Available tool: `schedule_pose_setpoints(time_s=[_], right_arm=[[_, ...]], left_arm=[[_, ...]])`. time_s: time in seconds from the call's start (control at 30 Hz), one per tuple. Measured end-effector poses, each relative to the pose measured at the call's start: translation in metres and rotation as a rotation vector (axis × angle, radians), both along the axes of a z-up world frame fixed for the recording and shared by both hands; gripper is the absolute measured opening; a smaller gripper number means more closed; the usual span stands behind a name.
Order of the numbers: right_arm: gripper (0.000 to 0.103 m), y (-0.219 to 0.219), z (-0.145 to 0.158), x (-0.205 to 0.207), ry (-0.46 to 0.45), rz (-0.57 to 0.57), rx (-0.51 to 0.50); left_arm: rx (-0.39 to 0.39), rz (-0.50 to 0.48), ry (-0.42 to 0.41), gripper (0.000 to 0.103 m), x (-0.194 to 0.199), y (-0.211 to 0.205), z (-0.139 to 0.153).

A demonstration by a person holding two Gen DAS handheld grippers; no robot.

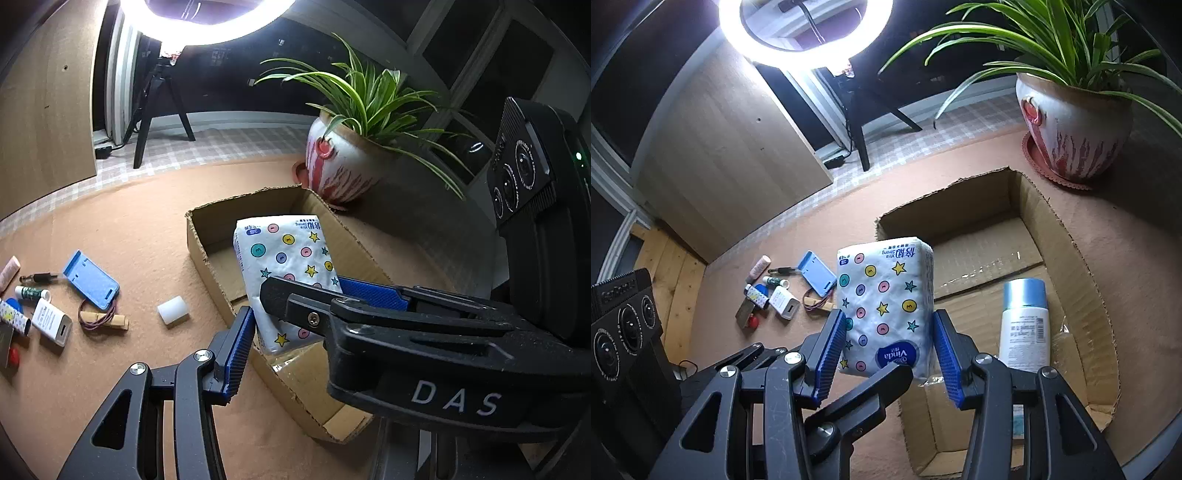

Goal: Organize objects
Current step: 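Carry the tissue pack with the right tool into the box and release, then grasp the blue tape measure with the left tool while the right tool approaches the lighter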

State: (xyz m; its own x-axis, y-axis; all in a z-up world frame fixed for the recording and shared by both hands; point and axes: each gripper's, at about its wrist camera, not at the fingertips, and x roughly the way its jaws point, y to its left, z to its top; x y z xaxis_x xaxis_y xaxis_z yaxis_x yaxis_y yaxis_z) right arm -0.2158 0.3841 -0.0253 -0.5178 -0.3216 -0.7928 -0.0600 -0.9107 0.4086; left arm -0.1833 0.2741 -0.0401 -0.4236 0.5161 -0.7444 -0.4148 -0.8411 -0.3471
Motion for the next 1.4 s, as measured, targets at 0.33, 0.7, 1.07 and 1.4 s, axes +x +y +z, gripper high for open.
schedule_pose_setpoints(time_s=[0.33,0.7,1.07,1.4], right_arm=[[0.045,0.007,-0.005,-0.01,-0.006,-0.024,0.024],[0.079,0.029,-0.012,-0.015,-0.008,-0.144,0.075],[0.079,0.025,-0.019,-0.008,-0.037,-0.142,-0.013],[0.079,-0.014,-0.015,-0.008,-0.053,-0.039,-0.079]], left_arm=[[-0.018,-0.012,0.002,0.051,-0.014,0.011,-0.006],[-0.036,0.028,-0.021,0.084,-0.032,0.01,-0.016],[-0.091,0.132,-0.028,0.084,-0.043,-0.06,-0.021],[-0.158,0.359,-0.102,0.084,-0.07,-0.181,-0.037]])
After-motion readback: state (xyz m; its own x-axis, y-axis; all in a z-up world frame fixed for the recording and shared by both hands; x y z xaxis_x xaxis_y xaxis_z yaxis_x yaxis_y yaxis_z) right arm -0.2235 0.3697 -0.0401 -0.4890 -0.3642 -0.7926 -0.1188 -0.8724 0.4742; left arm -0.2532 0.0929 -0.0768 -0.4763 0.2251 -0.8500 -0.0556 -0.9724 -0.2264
